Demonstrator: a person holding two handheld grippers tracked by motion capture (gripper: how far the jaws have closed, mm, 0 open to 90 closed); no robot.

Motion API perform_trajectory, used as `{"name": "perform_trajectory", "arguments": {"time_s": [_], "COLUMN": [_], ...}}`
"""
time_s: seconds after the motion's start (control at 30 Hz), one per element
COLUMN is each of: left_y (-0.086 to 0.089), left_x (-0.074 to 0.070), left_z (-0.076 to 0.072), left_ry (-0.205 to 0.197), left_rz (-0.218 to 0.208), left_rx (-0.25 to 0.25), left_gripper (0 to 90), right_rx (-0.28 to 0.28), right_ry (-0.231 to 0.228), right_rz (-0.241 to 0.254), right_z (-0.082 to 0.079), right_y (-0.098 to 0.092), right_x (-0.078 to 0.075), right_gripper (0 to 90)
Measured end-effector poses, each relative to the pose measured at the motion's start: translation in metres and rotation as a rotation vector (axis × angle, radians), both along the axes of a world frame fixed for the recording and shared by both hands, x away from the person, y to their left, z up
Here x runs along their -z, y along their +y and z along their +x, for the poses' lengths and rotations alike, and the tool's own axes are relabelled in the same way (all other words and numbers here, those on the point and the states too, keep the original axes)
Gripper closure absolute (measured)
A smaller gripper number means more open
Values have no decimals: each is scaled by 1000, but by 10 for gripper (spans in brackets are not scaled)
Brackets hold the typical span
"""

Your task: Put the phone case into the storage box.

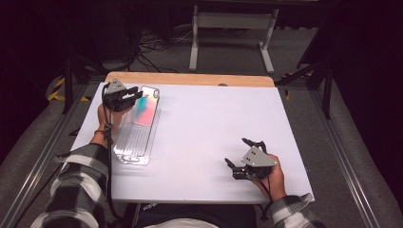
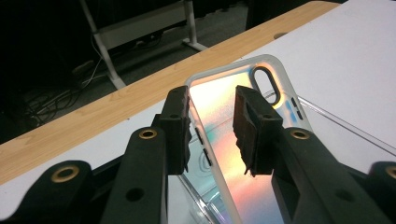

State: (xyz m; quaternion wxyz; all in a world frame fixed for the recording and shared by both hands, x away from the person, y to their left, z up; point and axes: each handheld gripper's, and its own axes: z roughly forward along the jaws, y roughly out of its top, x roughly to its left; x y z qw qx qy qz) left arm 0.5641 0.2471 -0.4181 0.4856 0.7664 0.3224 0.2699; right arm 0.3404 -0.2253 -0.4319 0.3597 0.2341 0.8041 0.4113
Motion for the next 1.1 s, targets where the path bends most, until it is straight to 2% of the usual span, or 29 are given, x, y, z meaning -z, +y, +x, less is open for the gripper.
{"name": "perform_trajectory", "arguments": {"time_s": [0.3, 0.6, 0.7, 1.1], "left_y": [-1, 0, 1, -1], "left_x": [-2, -8, -11, -16], "left_z": [-3, -10, -13, -27], "left_ry": [-2, -26, -34, -59], "left_rz": [-1, -4, -20, -9], "left_rx": [2, 12, 12, 33], "left_gripper": [651, 649, 628, 584], "right_rx": [3, 1, 4, 8], "right_ry": [-2, -2, -3, 0], "right_rz": [-1, 10, 26, 40], "right_z": [0, 1, 1, 1], "right_y": [-1, -1, -1, -1], "right_x": [0, -1, -2, -3], "right_gripper": [130, 129, 128, 128]}}
